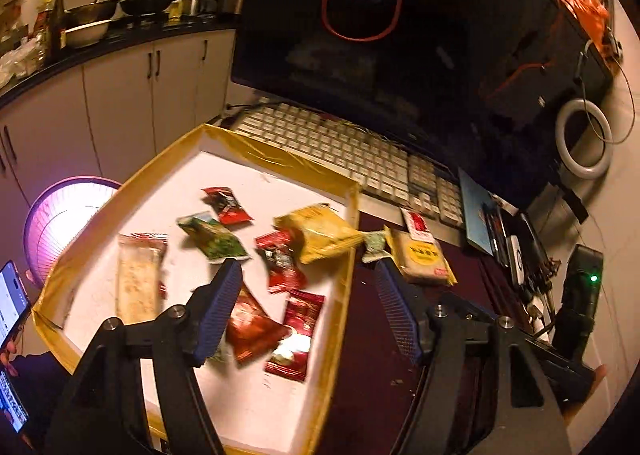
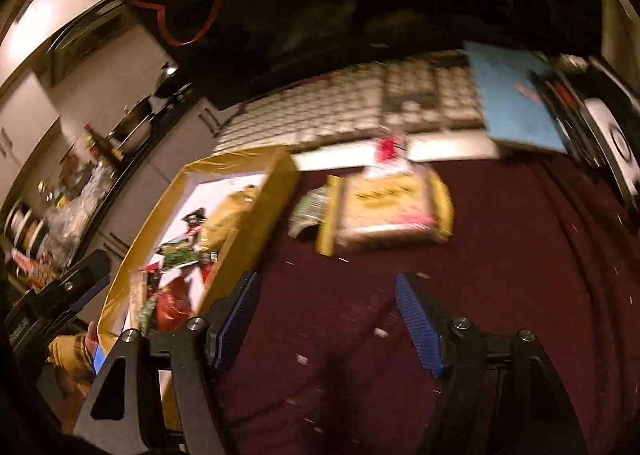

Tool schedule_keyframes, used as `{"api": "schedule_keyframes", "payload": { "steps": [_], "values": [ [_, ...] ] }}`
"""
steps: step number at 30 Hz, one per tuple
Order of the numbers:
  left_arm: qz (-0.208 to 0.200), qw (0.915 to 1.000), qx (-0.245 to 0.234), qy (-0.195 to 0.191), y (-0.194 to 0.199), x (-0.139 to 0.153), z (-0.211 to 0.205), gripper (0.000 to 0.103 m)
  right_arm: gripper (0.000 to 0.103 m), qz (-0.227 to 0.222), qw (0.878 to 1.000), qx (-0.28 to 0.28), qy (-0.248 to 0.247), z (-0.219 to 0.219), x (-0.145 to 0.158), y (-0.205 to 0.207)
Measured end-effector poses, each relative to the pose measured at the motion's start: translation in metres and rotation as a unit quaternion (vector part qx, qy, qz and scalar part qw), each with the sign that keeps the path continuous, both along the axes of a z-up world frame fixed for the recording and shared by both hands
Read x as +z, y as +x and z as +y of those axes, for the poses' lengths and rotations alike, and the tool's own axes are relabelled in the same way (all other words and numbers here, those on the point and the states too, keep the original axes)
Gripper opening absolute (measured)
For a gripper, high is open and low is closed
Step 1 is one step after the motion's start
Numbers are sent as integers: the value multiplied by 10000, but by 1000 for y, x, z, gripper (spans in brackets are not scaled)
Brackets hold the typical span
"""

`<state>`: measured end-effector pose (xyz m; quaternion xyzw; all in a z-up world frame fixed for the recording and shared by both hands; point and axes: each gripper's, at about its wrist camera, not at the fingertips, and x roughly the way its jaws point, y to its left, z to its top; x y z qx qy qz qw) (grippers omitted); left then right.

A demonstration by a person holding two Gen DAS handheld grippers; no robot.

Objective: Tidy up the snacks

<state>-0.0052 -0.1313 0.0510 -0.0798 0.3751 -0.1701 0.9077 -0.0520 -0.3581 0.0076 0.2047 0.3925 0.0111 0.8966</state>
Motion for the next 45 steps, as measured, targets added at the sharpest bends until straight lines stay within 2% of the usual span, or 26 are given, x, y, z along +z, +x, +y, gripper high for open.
{"api": "schedule_keyframes", "payload": {
  "steps": [7,24,45],
  "values": [
    [59,9999,-145,32,-4,-3,-17,68,72,35,9997,-247,33,-24,-10,-13],
    [263,9993,-240,109,0,-18,-29,68,72,216,9994,-222,120,-25,-27,-7],
    [323,9989,-310,115,1,-24,-35,68,72,174,9997,-148,99,-20,-20,0]
  ]
}}
